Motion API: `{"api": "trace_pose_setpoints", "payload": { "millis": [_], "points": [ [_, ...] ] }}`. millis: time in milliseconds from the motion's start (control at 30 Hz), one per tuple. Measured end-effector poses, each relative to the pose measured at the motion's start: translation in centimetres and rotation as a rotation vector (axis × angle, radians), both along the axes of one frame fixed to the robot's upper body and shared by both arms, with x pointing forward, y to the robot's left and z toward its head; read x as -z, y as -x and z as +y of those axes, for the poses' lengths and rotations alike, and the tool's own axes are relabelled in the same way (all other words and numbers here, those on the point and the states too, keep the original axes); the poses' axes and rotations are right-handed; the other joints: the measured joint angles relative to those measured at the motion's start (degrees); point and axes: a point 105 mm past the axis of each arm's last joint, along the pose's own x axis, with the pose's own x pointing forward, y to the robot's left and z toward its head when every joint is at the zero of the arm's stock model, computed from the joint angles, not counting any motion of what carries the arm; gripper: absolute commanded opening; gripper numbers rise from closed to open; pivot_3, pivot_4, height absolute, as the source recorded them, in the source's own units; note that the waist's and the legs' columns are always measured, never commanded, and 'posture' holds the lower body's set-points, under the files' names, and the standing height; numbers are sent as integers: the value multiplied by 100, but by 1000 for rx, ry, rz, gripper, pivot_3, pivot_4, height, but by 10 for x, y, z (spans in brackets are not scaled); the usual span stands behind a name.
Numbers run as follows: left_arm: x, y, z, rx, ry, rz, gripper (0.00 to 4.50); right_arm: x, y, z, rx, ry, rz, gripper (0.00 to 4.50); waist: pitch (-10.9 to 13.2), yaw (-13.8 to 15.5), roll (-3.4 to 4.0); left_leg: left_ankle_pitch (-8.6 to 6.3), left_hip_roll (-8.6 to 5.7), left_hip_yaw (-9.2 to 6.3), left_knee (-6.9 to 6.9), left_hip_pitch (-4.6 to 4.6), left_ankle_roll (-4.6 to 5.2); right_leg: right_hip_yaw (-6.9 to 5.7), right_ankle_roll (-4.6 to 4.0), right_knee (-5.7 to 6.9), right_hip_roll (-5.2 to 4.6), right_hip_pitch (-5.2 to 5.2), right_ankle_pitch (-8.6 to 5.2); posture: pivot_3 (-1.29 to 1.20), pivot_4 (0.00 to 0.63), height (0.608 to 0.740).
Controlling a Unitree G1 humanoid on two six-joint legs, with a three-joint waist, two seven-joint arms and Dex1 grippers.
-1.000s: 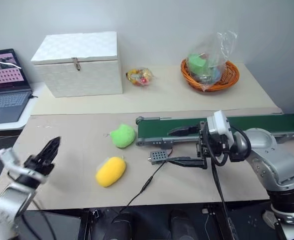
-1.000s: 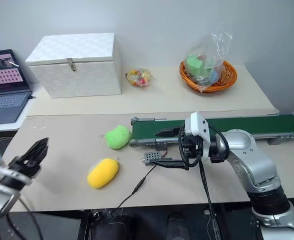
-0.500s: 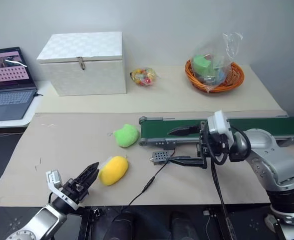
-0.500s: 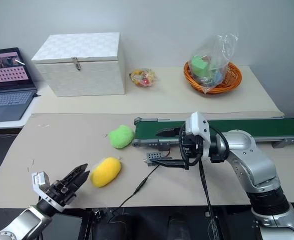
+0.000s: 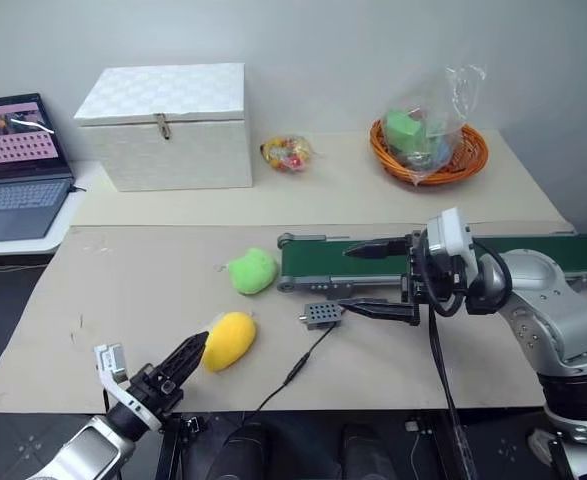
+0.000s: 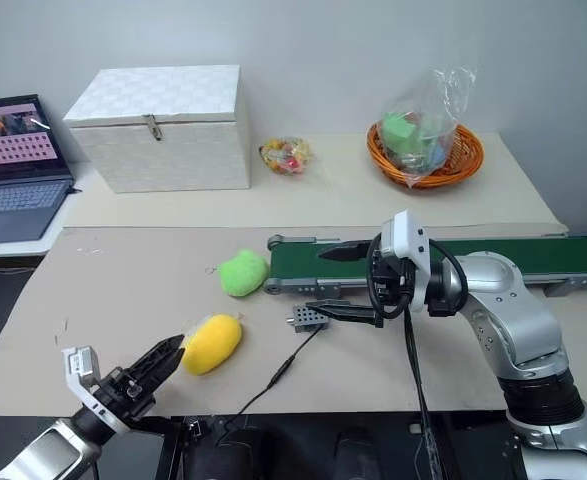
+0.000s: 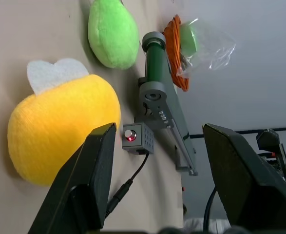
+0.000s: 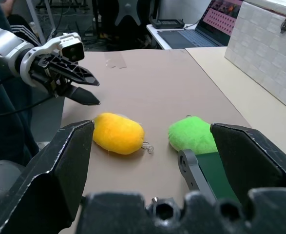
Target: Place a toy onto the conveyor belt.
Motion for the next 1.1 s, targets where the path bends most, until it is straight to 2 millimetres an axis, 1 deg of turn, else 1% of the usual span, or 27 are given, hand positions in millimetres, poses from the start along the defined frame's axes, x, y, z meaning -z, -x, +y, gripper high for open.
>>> {"api": "trace_pose_setpoints", "payload": {
  "millis": [100, 200, 367, 467, 567, 667, 767, 833, 900, 1100],
  "points": [
    [10, 11, -3, 5, 10, 52, 3016, 1, 0, 1, -1, 1, 2, 4500, 0, 6, 0, -2, 16, 2, 1, -1, -4, 0, -8, -6, 18, 1, 4, 0, 150, 738],
    [15, 11, -5, 7, 2, 65, 3016, 1, 0, 1, -1, 1, 2, 4500, 0, 27, 0, -3, 36, 2, 0, 0, -6, -2, -19, -17, 40, 4, 10, 0, 150, 738],
    [22, -1, -12, 11, -23, 50, 3016, 0, -1, 1, 11, -8, 1, 4500, 0, 38, 2, -4, 37, 4, 0, -2, -7, -2, -24, -28, 43, 5, 14, 0, 150, 738],
    [27, -11, -8, -4, -25, 52, 3016, 0, -2, 1, 18, -10, 4, 4500, -1, 34, 2, -4, 37, 4, -3, -2, -8, -1, -27, -31, 44, 3, 16, 0, 150, 738],
    [30, -17, -5, -17, -16, 55, 3016, 0, -2, 1, 19, -10, 4, 4500, -1, 25, 3, -4, 41, 4, -3, 0, -8, -1, -29, -31, 48, 3, 17, 0, 150, 738],
    [32, -14, -5, -5, -14, 65, 3016, 1, -2, 1, 20, -10, 8, 4500, -1, 10, 3, -4, 41, 4, -5, 0, -8, 0, -29, -31, 49, 2, 17, 0, 150, 738],
    [39, -2, -4, 9, -15, 92, 3016, 1, -2, 1, 20, -8, 8, 4500, -1, -8, 3, -5, 41, 5, -7, -1, -8, 0, -29, -35, 49, 2, 17, 0, 150, 738],
    [43, 2, -7, 27, -22, 101, 3016, 1, -2, 1, 21, -9, 8, 4500, -1, -3, 3, -5, 41, 6, -7, -2, -8, -1, -29, -37, 49, 4, 17, 0, 150, 738],
    [44, 2, -8, 35, -19, 96, 3016, 1, -2, 1, 23, -10, 8, 4500, -1, 10, 3, -4, 42, 4, -7, -2, -8, -3, -29, -37, 50, 4, 18, 0, 150, 738],
    [38, -5, -6, 43, -15, 36, 3016, 1, -3, 2, 30, -15, 12, 4500, -1, 32, 3, -5, 42, 4, -7, -5, -8, -3, -30, -42, 51, 2, 18, 0, 150, 738]
  ]
}}
